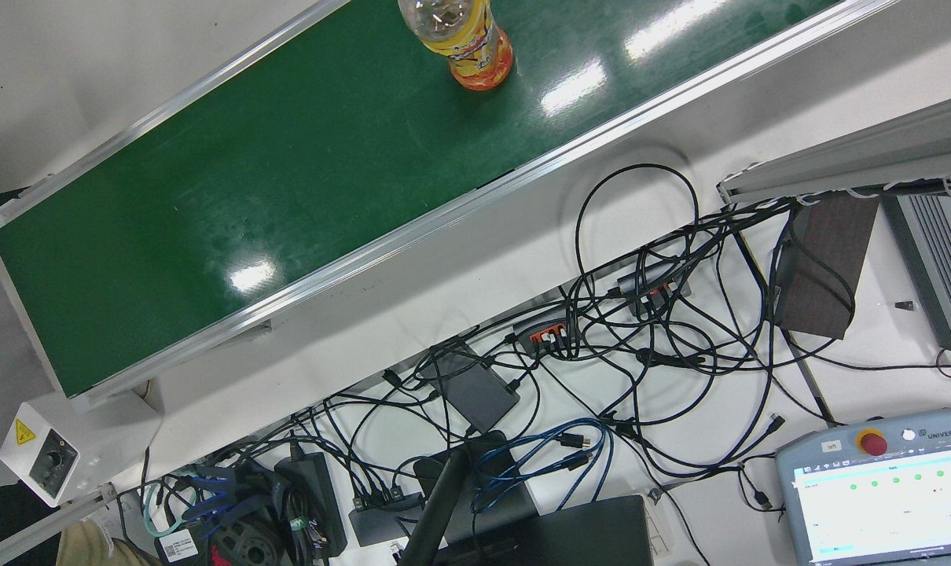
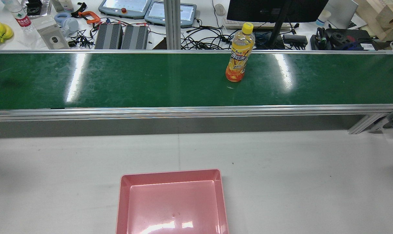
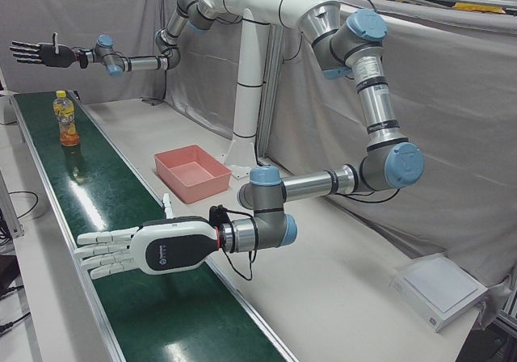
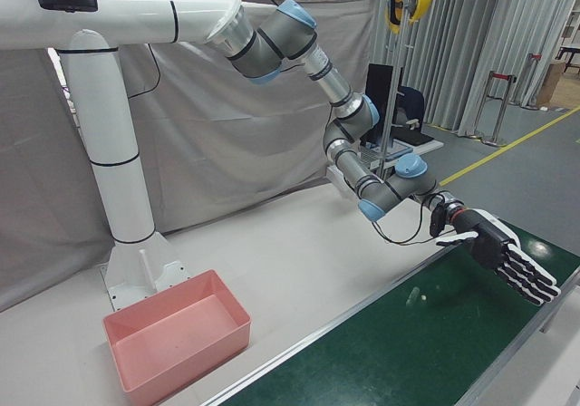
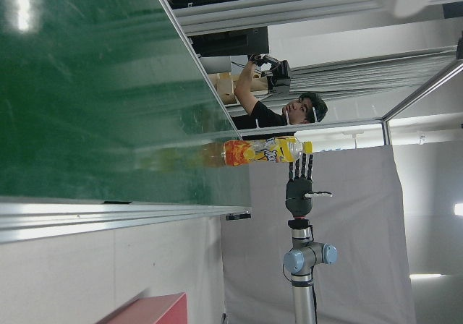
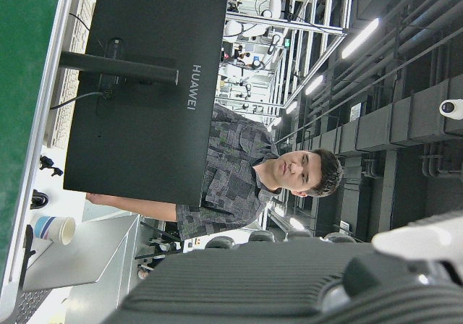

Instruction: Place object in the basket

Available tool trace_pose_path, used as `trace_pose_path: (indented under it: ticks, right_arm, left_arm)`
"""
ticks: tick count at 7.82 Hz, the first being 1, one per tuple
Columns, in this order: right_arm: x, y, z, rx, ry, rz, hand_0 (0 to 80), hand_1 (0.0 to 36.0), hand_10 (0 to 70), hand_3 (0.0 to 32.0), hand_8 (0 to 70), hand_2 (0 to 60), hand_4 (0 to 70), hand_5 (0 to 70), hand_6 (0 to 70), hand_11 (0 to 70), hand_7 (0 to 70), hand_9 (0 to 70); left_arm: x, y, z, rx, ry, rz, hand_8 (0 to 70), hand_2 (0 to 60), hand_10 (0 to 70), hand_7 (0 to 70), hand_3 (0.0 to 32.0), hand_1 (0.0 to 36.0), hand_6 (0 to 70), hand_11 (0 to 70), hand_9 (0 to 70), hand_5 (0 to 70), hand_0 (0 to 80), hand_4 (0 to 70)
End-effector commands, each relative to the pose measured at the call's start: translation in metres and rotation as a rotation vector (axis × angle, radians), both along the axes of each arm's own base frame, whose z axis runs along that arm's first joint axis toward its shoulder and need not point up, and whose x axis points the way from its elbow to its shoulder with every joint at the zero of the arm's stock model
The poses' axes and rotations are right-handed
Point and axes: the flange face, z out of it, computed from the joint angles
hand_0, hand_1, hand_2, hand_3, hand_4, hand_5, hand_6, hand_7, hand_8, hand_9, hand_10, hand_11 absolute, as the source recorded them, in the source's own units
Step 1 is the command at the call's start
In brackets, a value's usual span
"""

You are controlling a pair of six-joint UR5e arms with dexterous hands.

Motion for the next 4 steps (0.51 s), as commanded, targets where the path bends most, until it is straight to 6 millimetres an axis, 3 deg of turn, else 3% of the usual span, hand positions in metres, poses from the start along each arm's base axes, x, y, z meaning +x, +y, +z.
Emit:
trace_pose_path:
  ticks: [1,4]
  right_arm:
    - [0.0000,-0.0001,-0.0005,0.001,-0.001,0.000,0.0,0.0,0.0,0.0,0.0,0.0,0.0,0.0,0.0,0.0,0.0,0.0]
    - [0.0000,-0.0001,-0.0005,0.001,0.001,0.000,0.0,0.0,0.0,0.0,0.0,0.0,0.0,0.0,0.0,0.0,0.0,0.0]
  left_arm:
    - [0.0007,-0.0033,-0.0045,0.006,-0.011,-0.004,0.0,0.0,0.0,0.0,0.8,12.1,0.0,0.0,0.0,4.0,62.8,2.1]
    - [0.0013,-0.0081,-0.0128,0.022,-0.012,-0.008,0.0,0.0,0.0,0.0,0.8,12.0,0.0,0.0,0.0,3.0,62.8,1.8]
